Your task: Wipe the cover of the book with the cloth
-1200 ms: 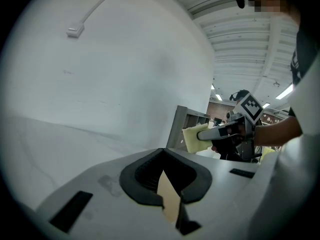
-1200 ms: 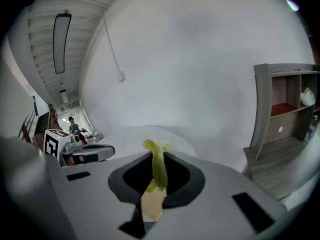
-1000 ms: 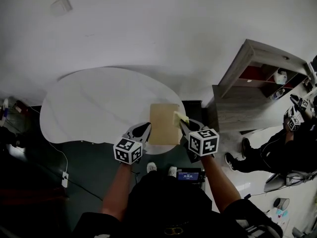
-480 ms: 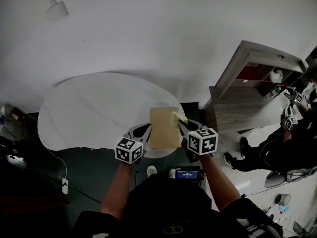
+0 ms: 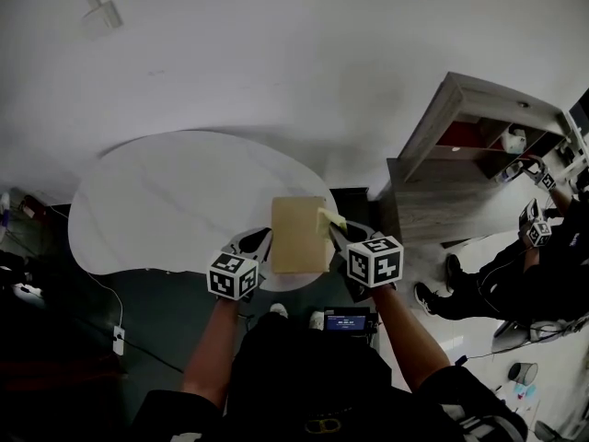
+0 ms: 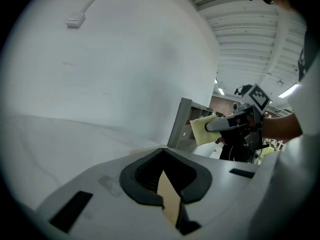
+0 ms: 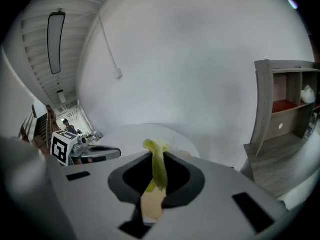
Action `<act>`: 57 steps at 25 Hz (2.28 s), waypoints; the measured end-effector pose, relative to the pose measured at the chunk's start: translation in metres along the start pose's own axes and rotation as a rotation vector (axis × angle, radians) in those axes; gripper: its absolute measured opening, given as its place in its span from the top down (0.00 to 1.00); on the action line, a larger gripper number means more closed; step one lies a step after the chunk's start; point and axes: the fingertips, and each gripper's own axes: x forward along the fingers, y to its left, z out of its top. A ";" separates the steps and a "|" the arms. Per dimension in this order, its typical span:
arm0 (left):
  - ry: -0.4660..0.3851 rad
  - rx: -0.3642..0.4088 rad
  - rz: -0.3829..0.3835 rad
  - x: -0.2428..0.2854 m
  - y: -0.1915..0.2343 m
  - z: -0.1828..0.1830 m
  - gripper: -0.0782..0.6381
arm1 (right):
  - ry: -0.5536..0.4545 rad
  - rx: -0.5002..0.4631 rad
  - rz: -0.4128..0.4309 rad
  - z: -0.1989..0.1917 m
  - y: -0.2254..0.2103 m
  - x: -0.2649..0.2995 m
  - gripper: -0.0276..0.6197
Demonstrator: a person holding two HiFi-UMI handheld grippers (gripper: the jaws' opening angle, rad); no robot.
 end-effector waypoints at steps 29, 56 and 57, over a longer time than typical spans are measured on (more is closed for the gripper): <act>0.278 -0.215 -0.145 0.052 0.046 -0.068 0.79 | 0.202 0.073 0.037 -0.007 0.012 0.135 0.82; 0.364 -0.262 -0.187 0.061 0.041 -0.087 0.79 | 0.398 0.125 0.012 -0.041 0.016 0.195 0.82; 0.364 -0.261 -0.186 0.060 0.041 -0.087 0.79 | 0.396 0.126 0.009 -0.041 0.015 0.196 0.82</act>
